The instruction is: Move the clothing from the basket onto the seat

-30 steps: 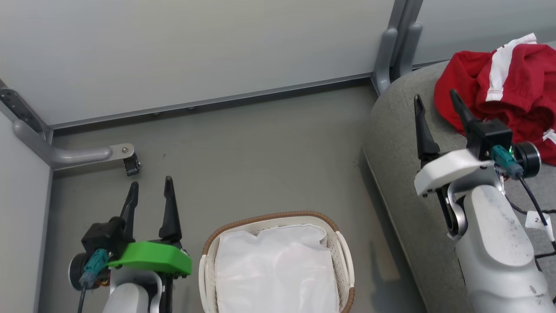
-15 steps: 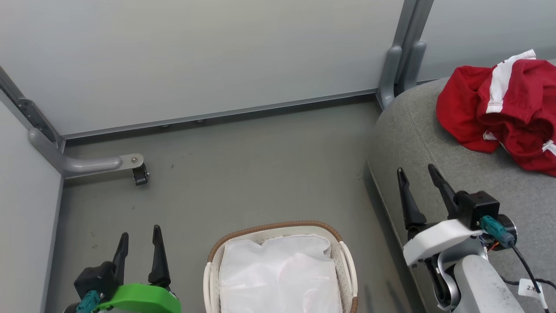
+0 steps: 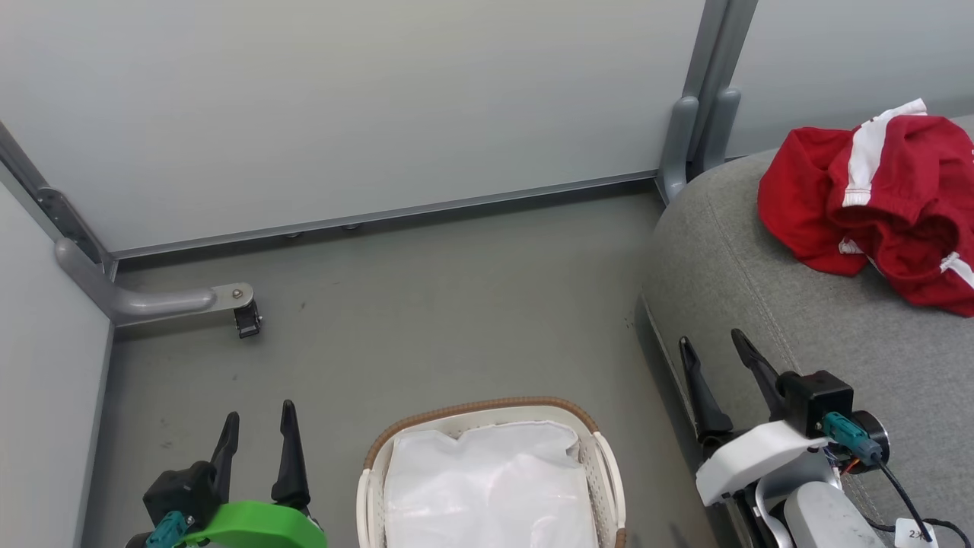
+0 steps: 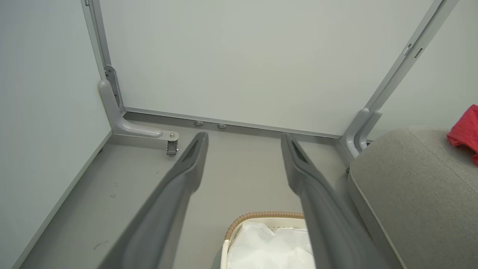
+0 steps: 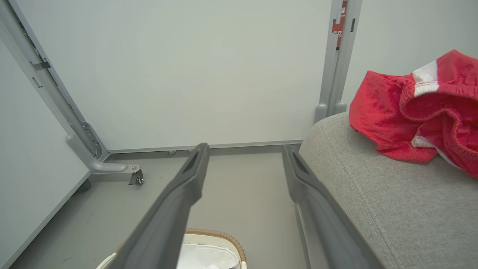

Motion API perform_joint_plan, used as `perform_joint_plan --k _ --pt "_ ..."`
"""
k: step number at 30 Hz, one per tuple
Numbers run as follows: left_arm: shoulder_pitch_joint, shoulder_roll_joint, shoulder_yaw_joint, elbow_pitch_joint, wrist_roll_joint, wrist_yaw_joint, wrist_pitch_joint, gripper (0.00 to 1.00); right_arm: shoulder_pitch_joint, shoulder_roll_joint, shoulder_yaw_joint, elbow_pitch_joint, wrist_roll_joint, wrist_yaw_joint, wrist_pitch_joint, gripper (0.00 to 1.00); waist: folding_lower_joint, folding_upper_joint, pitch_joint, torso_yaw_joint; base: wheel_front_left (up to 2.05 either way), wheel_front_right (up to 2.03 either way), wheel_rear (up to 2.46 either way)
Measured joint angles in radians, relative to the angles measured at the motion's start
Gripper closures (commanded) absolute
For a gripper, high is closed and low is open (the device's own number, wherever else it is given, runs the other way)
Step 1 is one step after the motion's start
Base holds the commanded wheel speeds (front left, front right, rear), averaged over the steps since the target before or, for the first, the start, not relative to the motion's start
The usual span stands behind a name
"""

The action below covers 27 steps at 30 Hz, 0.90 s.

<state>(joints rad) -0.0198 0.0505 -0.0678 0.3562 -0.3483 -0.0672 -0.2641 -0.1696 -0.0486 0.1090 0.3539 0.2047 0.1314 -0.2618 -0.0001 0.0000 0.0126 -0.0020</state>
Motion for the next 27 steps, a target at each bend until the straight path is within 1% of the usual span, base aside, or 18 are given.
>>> perform_joint_plan --k 5,17,18,23,27 --pt "0.000 0.000 -0.003 0.002 0.000 0.000 0.000 0.00 0.000 0.000 0.021 0.007 0.006 0.000 0.000 0.00 0.0000 0.0000 -0.005 0.003 0.00 0.00 0.00" --pt "0.000 0.000 -0.003 0.006 -0.008 0.000 0.000 0.00 0.000 0.000 0.023 0.007 0.008 0.000 0.000 0.00 0.0000 0.0000 -0.004 0.014 0.00 0.00 0.00" --pt "0.000 0.000 -0.003 0.008 -0.009 0.000 0.000 1.00 0.001 0.001 0.023 0.008 0.007 0.000 0.000 1.00 0.0000 0.0000 -0.004 0.014 0.00 0.00 0.00" --pt "0.004 -0.003 -0.003 0.050 -0.014 0.000 0.002 1.00 0.031 0.005 0.026 0.046 0.009 0.000 0.005 1.00 0.0001 0.0000 -0.004 0.014 0.00 0.00 0.00" --pt "0.004 -0.004 0.005 0.052 -0.075 0.000 0.026 1.00 0.039 0.005 0.018 0.044 0.079 0.000 0.022 1.00 0.0001 0.0000 -0.004 0.014 0.00 0.00 0.00"
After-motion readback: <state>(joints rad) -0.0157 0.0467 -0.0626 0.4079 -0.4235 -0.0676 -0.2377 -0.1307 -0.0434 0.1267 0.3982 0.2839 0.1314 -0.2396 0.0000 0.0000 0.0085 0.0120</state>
